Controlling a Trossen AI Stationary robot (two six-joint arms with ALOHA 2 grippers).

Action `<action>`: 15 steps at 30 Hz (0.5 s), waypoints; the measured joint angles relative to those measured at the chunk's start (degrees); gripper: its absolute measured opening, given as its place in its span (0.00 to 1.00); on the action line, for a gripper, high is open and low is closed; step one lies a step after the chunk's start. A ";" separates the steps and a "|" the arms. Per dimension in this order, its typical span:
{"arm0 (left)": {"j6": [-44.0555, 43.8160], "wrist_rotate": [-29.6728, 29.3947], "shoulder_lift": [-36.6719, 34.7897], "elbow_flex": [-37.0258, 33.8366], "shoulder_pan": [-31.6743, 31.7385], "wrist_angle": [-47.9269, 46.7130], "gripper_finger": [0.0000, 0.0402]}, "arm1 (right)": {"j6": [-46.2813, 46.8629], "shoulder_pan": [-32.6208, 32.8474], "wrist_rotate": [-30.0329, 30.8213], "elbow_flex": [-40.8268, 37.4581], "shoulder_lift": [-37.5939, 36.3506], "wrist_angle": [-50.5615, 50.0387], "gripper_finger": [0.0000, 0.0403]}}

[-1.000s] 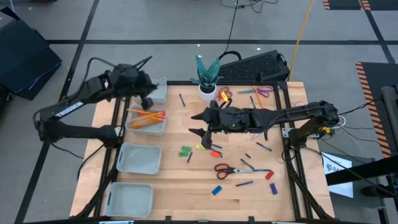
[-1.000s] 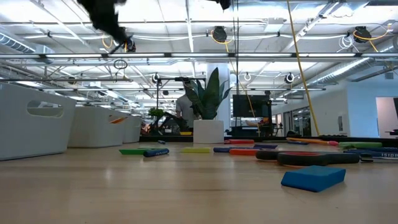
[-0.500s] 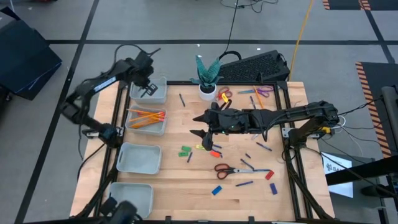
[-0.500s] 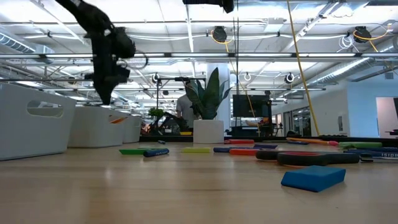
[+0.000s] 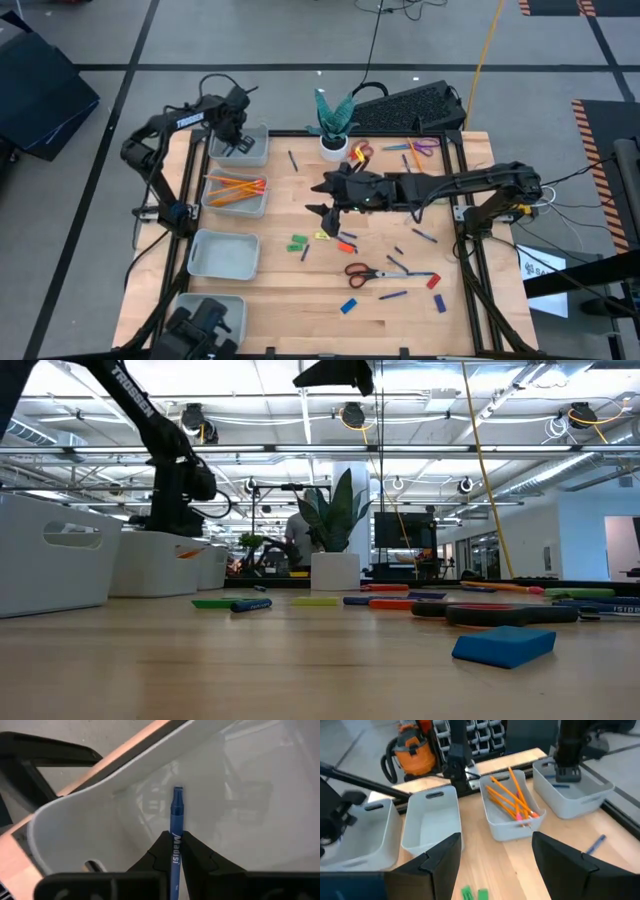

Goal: Sort crayons/erasers/pens/pencils in bins
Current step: Put the blue crayon into the top gray bin

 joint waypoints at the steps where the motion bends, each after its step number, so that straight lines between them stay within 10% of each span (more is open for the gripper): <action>1: 0.01 0.02 0.39 0.00 0.00 0.03 0.07 | 0.10 0.00 -0.02 0.26 0.75 0.64 0.59; 15: 2.22 5.61 -7.62 0.94 -0.12 -1.72 0.47 | 2.35 -1.23 -0.01 9.35 14.13 -3.32 0.59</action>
